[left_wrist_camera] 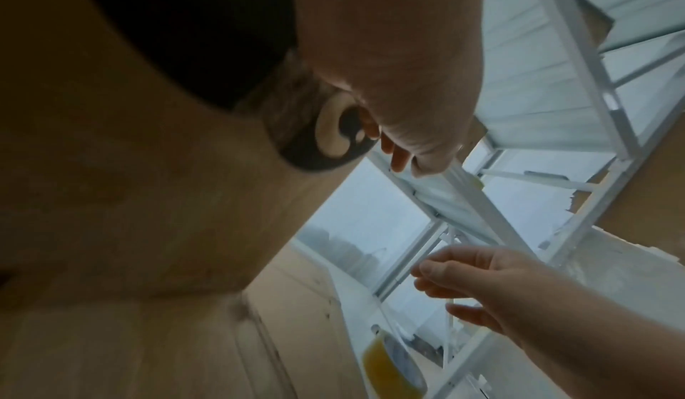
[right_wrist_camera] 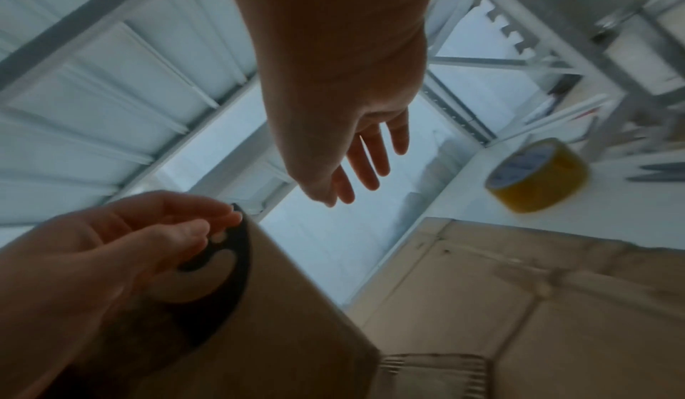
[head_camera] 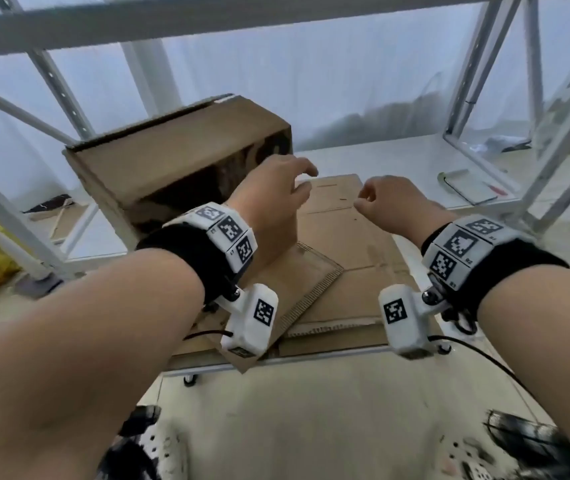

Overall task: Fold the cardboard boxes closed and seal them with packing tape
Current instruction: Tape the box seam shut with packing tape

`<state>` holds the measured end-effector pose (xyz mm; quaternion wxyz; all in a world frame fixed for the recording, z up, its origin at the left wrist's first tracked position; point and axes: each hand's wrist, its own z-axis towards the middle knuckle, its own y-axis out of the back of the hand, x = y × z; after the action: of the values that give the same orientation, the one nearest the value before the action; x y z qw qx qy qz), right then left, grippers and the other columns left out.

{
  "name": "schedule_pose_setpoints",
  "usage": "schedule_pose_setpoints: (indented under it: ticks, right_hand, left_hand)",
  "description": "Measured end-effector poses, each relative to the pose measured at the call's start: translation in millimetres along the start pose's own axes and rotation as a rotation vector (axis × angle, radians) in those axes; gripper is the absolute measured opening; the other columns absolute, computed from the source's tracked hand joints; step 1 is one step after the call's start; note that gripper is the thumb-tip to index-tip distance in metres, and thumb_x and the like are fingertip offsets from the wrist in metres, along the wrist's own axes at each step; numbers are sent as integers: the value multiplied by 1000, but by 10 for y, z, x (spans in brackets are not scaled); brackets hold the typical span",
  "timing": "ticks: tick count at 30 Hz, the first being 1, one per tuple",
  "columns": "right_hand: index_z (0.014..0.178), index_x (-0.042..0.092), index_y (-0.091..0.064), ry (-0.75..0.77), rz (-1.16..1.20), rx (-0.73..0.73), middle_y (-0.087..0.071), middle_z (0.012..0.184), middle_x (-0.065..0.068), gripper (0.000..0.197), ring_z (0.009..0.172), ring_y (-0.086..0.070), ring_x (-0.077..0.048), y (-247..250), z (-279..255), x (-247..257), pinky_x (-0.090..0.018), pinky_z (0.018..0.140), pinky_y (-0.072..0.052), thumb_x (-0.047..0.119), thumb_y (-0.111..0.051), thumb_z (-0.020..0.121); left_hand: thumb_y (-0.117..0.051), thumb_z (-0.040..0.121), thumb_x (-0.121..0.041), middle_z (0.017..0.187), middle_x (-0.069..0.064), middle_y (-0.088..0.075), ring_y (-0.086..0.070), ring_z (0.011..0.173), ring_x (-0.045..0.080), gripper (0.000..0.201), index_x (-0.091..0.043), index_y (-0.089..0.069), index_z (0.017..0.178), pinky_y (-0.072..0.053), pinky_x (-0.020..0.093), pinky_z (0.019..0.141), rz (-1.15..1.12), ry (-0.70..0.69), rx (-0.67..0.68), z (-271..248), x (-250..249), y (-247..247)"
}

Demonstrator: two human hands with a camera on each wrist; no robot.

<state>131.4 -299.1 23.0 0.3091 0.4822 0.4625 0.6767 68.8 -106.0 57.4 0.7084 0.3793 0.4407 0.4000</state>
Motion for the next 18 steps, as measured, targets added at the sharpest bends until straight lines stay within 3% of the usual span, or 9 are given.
schedule_pose_setpoints:
  ticks: [4, 7, 11, 14, 16, 18]
  right_hand:
    - [111, 8, -63, -147, -60, 114, -61, 103, -4, 27, 97, -53, -21, -241, -46, -511, -25, 77, -34, 24, -49, 94]
    - [126, 4, -57, -210, -175, 246, -52, 131, -18, 42, 120, -47, -31, -446, -6, -862, -38, 100, -40, 30, -48, 94]
    - [142, 6, -39, -237, -292, 187, -38, 147, -15, 62, 134, -36, -32, -584, 88, -1148, -46, 109, -34, 38, -53, 91]
    - [151, 14, -21, -296, -372, 193, -21, 158, -8, 71, 146, -14, -29, -646, 164, -1294, -54, 117, -14, 41, -50, 92]
    - [153, 17, -13, -324, -464, 240, -10, 161, -4, 70, 148, 0, -30, -689, 219, -1339, -61, 114, 2, 41, -43, 95]
    - [153, 17, -12, -329, -514, 246, -9, 161, -2, 67, 147, 4, -31, -711, 285, -1349, -64, 111, 8, 41, -38, 97]
  left_hand:
    - [-49, 96, -23, 102, -9, -53, -46, 91, 5, 29, -20, -58, 124, -34, 19, 81, -28, 63, 92, 71, -12, -406]
    - [-48, 97, -25, 127, -4, -58, -53, 112, 12, 30, -21, -57, 126, -35, 20, 88, -69, 89, 162, 192, 37, -642]
    - [-46, 97, -24, 128, -2, -59, -54, 115, 17, 30, -21, -57, 125, -40, 27, 95, -97, 126, 237, 398, 99, -939]
    - [-46, 97, -25, 124, -5, -60, -54, 114, 15, 30, -21, -57, 124, -42, 29, 95, -169, 149, 257, 561, 130, -1158]
    - [-45, 97, -26, 123, -6, -59, -54, 113, 12, 29, -22, -57, 124, -42, 28, 93, -192, 144, 280, 629, 151, -1276]
    - [-46, 98, -26, 121, -7, -59, -54, 110, 10, 29, -21, -56, 123, -41, 25, 89, -222, 145, 291, 666, 183, -1366]
